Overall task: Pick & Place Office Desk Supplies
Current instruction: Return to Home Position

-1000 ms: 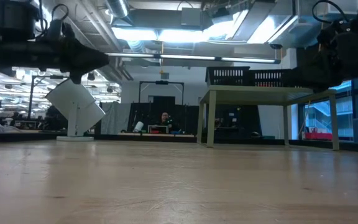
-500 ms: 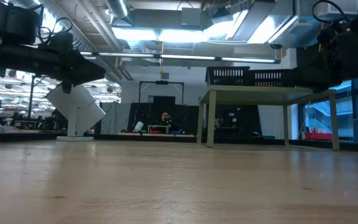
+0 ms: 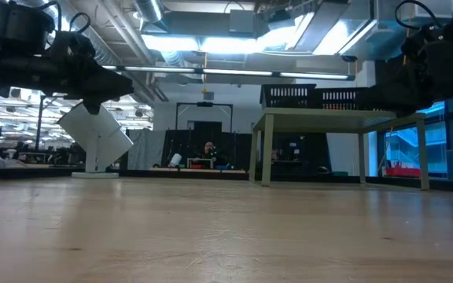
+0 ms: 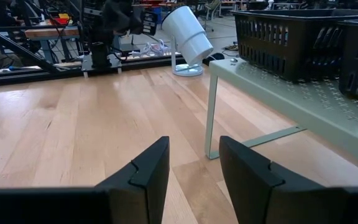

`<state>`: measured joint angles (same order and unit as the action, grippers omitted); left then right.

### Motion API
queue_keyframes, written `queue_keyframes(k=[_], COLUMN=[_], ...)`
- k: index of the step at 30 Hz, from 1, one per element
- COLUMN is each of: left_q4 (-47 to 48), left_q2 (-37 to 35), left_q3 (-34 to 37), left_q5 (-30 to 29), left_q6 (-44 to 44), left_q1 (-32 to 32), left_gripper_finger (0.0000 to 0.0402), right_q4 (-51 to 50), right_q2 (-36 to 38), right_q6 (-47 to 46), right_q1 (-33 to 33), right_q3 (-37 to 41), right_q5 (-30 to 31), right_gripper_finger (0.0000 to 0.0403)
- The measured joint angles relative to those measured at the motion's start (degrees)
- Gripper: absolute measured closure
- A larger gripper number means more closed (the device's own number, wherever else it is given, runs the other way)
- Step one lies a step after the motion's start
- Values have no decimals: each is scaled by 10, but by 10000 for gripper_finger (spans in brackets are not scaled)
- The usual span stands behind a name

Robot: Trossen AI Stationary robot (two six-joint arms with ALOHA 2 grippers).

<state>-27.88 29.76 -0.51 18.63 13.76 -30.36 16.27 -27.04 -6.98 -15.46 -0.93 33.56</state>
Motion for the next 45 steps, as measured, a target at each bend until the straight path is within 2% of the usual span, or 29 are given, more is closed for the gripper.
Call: queue_keyframes(k=[45], left_q4=[10], left_q2=[0], left_q3=[0], left_q5=[-3], left_q6=[5], left_q1=[10], left_gripper_finger=[300], right_q4=[0], right_q2=[0], right_q6=[0], right_q1=[0], right_q3=[0], right_q5=[1], right_gripper_finger=[259])
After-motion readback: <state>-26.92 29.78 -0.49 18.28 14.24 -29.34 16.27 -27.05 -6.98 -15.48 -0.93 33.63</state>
